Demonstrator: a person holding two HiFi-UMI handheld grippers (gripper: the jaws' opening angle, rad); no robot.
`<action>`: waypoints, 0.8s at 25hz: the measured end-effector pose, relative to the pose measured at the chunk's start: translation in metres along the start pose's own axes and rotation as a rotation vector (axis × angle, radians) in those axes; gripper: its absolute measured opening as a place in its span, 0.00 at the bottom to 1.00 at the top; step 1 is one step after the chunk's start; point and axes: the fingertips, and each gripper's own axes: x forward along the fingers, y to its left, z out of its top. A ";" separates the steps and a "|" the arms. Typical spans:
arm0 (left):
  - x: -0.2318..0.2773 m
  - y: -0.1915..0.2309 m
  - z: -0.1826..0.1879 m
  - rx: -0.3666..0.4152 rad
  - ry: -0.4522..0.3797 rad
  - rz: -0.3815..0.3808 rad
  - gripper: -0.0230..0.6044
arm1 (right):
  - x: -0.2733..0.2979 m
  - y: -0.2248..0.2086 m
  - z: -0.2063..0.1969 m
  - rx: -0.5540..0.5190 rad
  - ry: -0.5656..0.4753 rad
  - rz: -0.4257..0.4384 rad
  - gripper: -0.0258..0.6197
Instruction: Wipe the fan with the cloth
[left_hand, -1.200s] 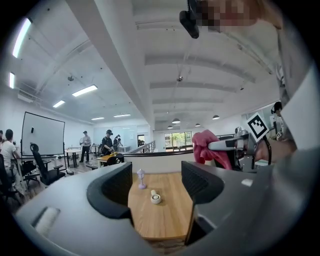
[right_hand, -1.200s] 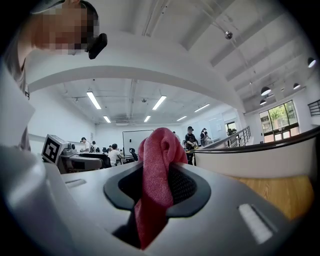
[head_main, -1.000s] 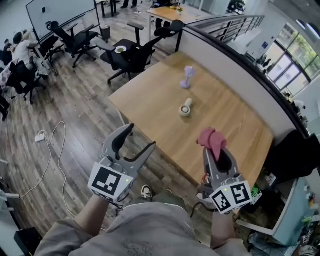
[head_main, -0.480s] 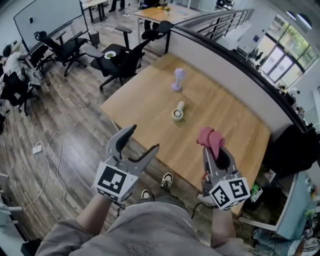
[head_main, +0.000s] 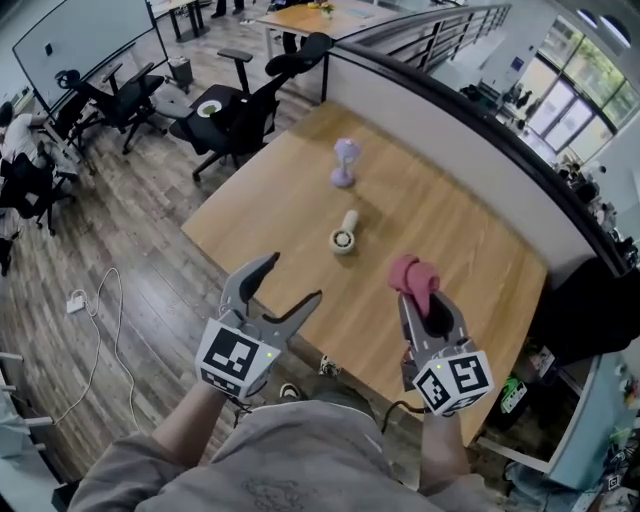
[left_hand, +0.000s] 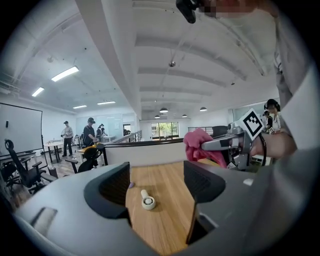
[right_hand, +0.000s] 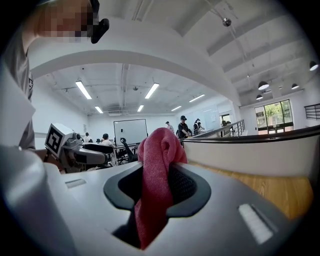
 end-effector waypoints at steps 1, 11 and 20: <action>0.012 0.001 -0.004 0.001 0.018 -0.001 0.57 | 0.007 -0.009 -0.003 0.006 0.010 0.005 0.22; 0.116 0.012 -0.063 0.001 0.197 -0.007 0.60 | 0.082 -0.085 -0.039 0.036 0.113 0.040 0.22; 0.174 0.010 -0.121 -0.017 0.318 -0.017 0.63 | 0.133 -0.114 -0.086 0.027 0.225 0.087 0.22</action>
